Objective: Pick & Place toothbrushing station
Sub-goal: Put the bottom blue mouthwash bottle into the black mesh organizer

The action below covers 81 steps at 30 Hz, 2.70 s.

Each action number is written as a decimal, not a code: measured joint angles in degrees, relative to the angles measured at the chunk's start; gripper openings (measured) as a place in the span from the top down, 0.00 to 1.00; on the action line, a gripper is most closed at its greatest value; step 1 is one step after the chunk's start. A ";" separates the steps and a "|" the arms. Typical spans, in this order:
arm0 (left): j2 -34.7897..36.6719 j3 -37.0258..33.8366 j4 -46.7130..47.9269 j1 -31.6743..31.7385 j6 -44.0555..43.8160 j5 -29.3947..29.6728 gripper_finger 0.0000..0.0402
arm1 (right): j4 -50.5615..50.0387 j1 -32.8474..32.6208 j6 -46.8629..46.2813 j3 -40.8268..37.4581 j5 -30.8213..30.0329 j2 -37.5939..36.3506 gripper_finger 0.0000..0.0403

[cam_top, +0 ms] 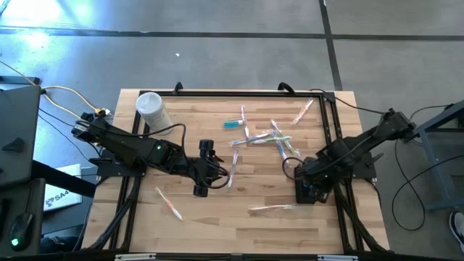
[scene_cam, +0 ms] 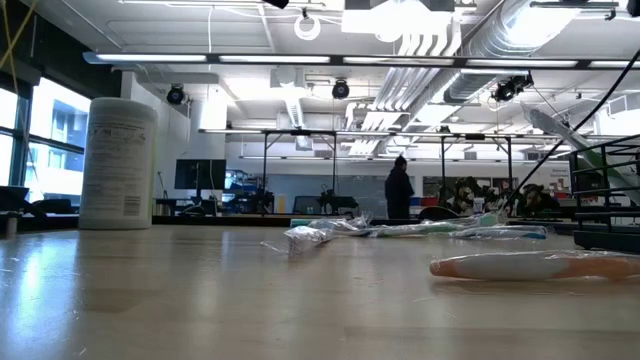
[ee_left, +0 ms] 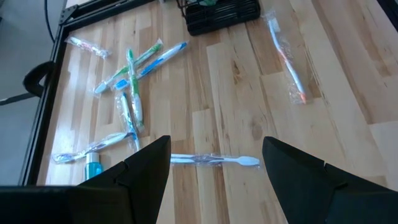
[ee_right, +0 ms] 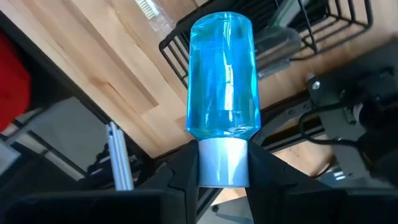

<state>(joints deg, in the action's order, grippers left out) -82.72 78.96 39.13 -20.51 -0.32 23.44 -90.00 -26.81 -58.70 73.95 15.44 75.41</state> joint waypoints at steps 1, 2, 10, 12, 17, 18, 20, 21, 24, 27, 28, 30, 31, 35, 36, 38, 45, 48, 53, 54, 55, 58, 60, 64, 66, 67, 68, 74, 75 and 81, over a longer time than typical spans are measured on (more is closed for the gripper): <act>0.00 0.00 0.00 0.00 0.00 0.02 0.38 | 0.00 0.39 1.52 0.02 0.06 0.87 0.78; 0.00 0.00 0.00 0.00 -0.02 0.04 0.38 | -0.01 0.67 2.69 0.00 0.03 1.83 0.78; 0.04 -1.91 -0.98 0.00 -0.22 0.04 0.38 | 0.00 2.90 7.99 0.00 -0.06 5.49 0.78; 0.03 -2.97 -1.43 0.00 -0.20 0.00 0.38 | -0.11 2.91 7.73 0.00 -0.04 5.40 0.78; 0.04 -4.63 -2.95 0.00 -0.20 -0.01 0.38 | -0.15 2.87 5.99 0.02 0.12 4.68 0.78; 0.02 -4.63 -3.03 0.00 -0.27 -0.02 0.38 | -0.13 2.89 5.96 0.02 0.13 4.68 0.78; 0.04 -4.61 -3.39 0.00 -0.78 -0.02 0.38 | 0.06 2.91 5.35 0.02 0.49 4.74 0.78; 0.04 -4.61 -3.37 0.00 -1.20 -0.04 0.38 | 0.07 2.91 4.57 0.02 1.04 4.75 0.78; 0.04 -4.61 -3.28 -0.06 -1.57 -0.04 0.38 | -0.07 2.96 1.18 0.02 2.40 4.71 0.78; 0.04 -4.61 -3.25 -0.13 -1.66 -0.04 0.38 | 0.11 2.98 -1.92 0.02 3.45 3.70 0.78; 0.04 -4.61 -3.23 -0.13 -1.66 -0.05 0.38 | -0.10 3.10 -3.06 0.02 4.00 3.54 0.78; 0.04 -4.61 -3.24 -0.13 -1.68 -0.28 0.38 | -0.16 4.01 -4.64 0.02 5.30 3.00 0.78; 0.04 -4.61 -3.23 -0.13 -1.68 -0.37 0.38 | 0.01 4.64 -5.60 0.02 5.62 2.79 0.78; 0.04 -4.61 -2.96 -0.13 -1.68 -0.38 0.38 | -0.13 8.64 -7.71 0.02 6.99 2.49 0.78; 0.04 -4.61 -2.95 -0.13 -1.68 -0.39 0.38 | -0.08 9.74 -7.76 0.02 7.45 2.49 0.78; 0.04 -4.61 -2.70 -0.13 -1.68 -0.40 0.38 | 0.04 11.77 -8.71 0.02 9.15 2.52 0.78; 0.04 -4.61 0.00 -0.13 -1.69 -0.52 0.38 | 0.01 16.54 -12.18 0.02 12.91 2.54 0.78; 0.04 -4.61 0.55 -0.13 -1.68 -0.52 0.38 | -0.02 17.41 -12.22 0.02 13.45 2.55 0.78; 0.03 -4.61 1.95 -0.13 -1.68 -0.52 0.38 | 0.00 17.60 -14.41 0.02 14.76 2.76 0.78; 0.02 -4.61 2.22 -0.13 -1.68 -0.52 0.38 | -0.01 17.56 -14.86 0.02 14.83 2.76 0.78; 0.03 -4.61 2.35 -0.13 -1.69 -0.52 0.38 | -0.04 17.55 -15.16 0.02 14.85 2.76 0.78; 0.02 -4.61 2.88 -0.13 -1.70 -0.52 0.38 | 0.15 17.55 -15.24 -0.54 15.26 2.76 0.78; 0.02 -4.61 2.91 -0.13 -1.70 -0.52 0.38 | -0.08 17.55 -15.25 -2.63 16.88 2.76 0.78; 0.02 -4.61 3.04 -0.13 -1.65 -1.61 0.38 | -0.03 17.55 -12.17 -7.50 20.13 2.78 0.78; 0.02 -4.61 3.04 -0.13 -1.61 -2.37 0.38 | -0.09 17.55 -11.14 -8.86 20.53 2.69 0.78; 0.02 -4.61 3.04 -0.13 -1.60 -2.53 0.38 | -0.14 17.60 -10.82 -9.21 20.39 2.69 0.78; 0.02 -4.61 3.04 -0.15 -1.56 -2.58 0.38 | -0.08 17.71 -10.65 -9.39 20.34 2.69 0.78; 0.02 -4.61 2.78 -0.13 -1.51 -2.60 0.38 | 0.00 19.12 -10.49 -9.40 20.57 2.67 0.78; 0.02 -4.61 2.66 -0.13 -1.51 -2.60 0.38 | 0.00 19.43 -10.40 -9.40 20.58 2.67 0.78; 0.02 -4.61 2.49 -0.13 -1.51 -2.60 0.38 | -0.01 21.29 -9.02 -9.40 19.11 2.67 0.78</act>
<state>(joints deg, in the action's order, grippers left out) -82.70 74.35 41.63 -20.64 -1.83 20.84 -90.00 -5.52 -67.72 64.55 34.55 78.08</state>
